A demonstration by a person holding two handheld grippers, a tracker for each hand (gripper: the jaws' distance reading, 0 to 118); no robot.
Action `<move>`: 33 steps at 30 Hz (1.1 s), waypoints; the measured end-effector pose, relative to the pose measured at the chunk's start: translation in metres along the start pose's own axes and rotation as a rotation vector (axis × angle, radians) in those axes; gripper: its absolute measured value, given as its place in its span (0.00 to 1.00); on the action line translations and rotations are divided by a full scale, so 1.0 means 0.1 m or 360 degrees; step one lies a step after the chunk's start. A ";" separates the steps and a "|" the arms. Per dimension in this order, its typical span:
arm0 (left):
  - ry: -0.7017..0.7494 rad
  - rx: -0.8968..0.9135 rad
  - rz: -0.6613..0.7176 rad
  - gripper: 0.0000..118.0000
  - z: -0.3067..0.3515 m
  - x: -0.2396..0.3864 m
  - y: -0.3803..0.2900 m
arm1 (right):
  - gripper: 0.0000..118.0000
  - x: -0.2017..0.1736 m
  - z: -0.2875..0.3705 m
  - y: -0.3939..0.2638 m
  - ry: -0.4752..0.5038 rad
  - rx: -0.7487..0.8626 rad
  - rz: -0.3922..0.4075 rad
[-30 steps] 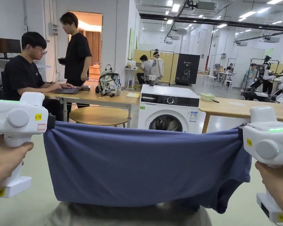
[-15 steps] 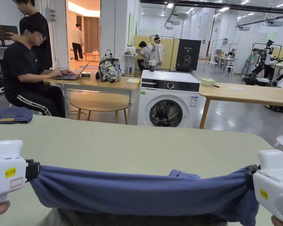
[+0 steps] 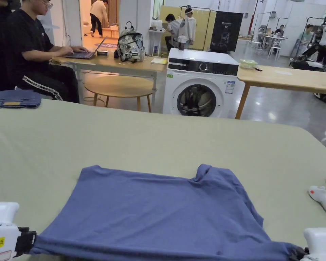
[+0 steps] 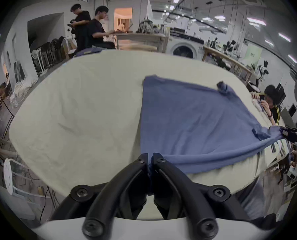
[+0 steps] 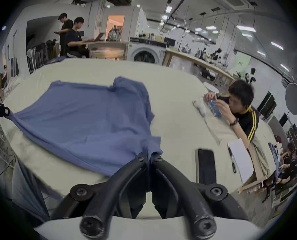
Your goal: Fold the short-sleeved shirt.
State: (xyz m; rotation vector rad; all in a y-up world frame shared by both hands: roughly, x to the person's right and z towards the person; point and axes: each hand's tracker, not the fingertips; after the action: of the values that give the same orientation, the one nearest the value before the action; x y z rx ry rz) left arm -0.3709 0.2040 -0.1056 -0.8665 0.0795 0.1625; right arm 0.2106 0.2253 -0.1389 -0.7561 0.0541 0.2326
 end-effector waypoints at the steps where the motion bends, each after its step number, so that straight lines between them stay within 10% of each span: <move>1: -0.0001 -0.0055 -0.0010 0.00 -0.05 -0.01 -0.04 | 0.01 -0.01 -0.04 -0.07 0.0014 -0.0050 0.0012; 19: 0.0079 -0.0400 -0.0117 0.00 -0.63 0.04 -0.47 | 0.06 0.00 -0.83 -0.68 0.0081 -0.0515 -0.0041; 24: 0.0066 -0.0322 -0.0037 0.26 -0.45 0.04 -0.41 | 0.63 0.01 -0.59 -0.51 0.0017 -0.0475 -0.0057; 33: -0.0163 0.0094 0.0078 0.39 -0.22 0.22 0.04 | 0.63 -0.13 -0.35 0.06 0.0063 0.0066 -0.0225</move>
State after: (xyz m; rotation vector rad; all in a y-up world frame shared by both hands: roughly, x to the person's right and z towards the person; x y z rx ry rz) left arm -0.3496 0.1921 -0.1260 -0.7963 0.0098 0.2489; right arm 0.1977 0.2034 -0.1664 -0.7198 0.0430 0.0819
